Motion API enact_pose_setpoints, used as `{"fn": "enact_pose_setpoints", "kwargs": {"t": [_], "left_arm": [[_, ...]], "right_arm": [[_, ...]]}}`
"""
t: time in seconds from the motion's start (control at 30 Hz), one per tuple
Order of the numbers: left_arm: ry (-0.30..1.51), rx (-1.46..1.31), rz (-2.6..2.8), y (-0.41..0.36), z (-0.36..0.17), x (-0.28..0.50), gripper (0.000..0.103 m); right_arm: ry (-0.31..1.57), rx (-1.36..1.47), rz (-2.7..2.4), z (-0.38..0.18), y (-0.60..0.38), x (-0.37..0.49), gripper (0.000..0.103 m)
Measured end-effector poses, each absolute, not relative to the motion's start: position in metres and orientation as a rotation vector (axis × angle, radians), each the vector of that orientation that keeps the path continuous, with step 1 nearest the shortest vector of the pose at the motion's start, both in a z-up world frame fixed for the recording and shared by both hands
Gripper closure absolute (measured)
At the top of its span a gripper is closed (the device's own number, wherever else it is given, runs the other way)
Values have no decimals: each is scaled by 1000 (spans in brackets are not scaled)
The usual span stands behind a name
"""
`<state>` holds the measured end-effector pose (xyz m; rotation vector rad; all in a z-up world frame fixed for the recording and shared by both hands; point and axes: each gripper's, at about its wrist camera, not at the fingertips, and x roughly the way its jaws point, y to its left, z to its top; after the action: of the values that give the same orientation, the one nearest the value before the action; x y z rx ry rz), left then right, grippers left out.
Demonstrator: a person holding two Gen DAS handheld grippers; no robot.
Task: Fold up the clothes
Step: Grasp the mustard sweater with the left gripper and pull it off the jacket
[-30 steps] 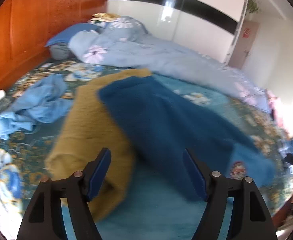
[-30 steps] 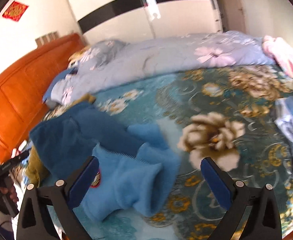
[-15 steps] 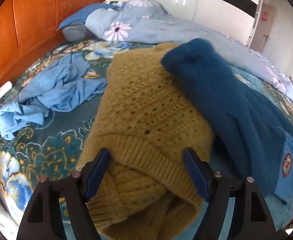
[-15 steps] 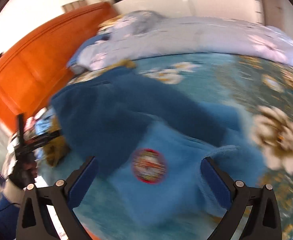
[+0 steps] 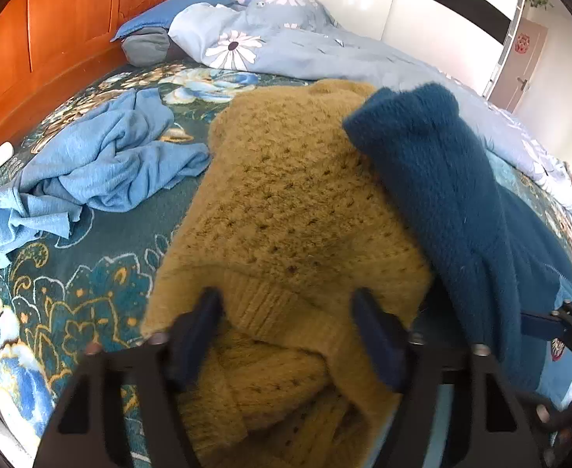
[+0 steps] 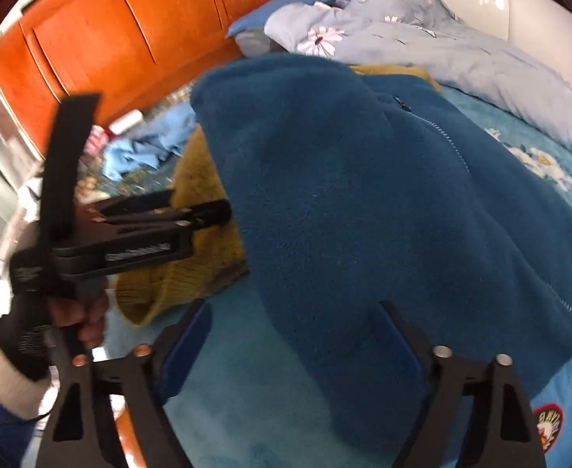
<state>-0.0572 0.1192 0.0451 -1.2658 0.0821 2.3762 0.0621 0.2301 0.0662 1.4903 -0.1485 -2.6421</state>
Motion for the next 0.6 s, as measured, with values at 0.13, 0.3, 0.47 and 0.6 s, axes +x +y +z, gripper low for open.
{"fn": "enact_pose_setpoints", "kwargs": {"t": [0.13, 0.3, 0.47, 0.6], "left_arm": [[2, -1261, 2403, 112, 49, -64, 67], [-85, -1222, 2460, 103, 67, -78, 82], [-111, -1119, 2594, 83, 106, -105, 84], [-128, -987, 2764, 46, 159, -135, 84]], "right_arm": [[-230, 1500, -2659, 68, 251, 56, 62], [-412, 1448, -2706, 85, 288, 66, 84], [-499, 1377, -2820, 114, 341, 90, 86], [-540, 1346, -2913, 135, 383, 111, 86]]}}
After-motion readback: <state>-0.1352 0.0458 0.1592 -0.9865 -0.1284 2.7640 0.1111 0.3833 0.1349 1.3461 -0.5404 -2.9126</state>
